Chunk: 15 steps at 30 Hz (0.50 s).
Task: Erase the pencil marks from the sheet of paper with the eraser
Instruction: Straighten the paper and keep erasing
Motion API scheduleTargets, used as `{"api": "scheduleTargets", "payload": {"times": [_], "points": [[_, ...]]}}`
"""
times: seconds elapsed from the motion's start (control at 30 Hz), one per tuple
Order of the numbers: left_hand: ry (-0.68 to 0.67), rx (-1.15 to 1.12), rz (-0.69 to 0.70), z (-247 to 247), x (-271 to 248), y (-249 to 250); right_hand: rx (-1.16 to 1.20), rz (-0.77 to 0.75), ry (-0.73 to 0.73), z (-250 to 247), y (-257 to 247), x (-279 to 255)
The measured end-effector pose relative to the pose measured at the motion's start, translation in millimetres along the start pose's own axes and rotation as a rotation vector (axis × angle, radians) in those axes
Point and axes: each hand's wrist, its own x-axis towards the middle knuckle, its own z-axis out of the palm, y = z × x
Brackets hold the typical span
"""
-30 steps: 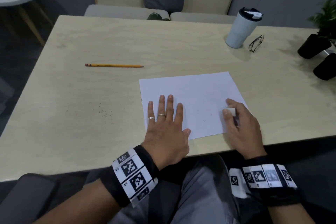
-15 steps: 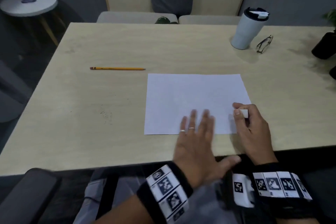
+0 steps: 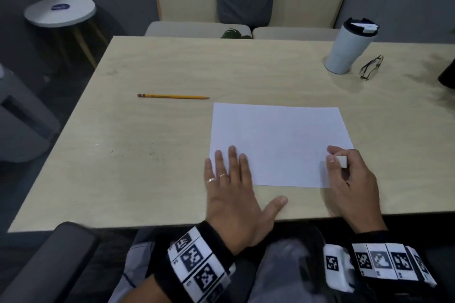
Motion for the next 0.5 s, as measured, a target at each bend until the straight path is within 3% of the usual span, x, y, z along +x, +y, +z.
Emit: {"api": "scheduleTargets", "payload": {"times": [0.07, 0.1, 0.27, 0.33, 0.4, 0.5], "points": [[-0.004, -0.001, -0.143, -10.6, -0.9, -15.6, -0.023, -0.002, 0.004, 2.3, 0.9, 0.8], [0.003, -0.014, -0.133, -14.4, 1.3, -13.8, -0.029, -0.009, 0.005, 3.4, 1.3, 1.2], [-0.062, -0.025, 0.339, -11.3, 17.8, 34.9, -0.043, -0.028, 0.011, 3.5, 0.3, 0.1], [-0.092, -0.004, 0.391, -8.0, 23.3, 40.9, -0.044, -0.036, 0.007, 2.8, 0.0, -0.4], [-0.087, 0.014, 0.333, -7.4, 26.4, 32.5, -0.043, -0.038, 0.011, 2.5, -0.3, -0.2], [-0.056, 0.042, 0.067, -12.3, 23.9, 2.6, -0.045, -0.002, 0.006, 4.1, 0.1, 0.3]]}}
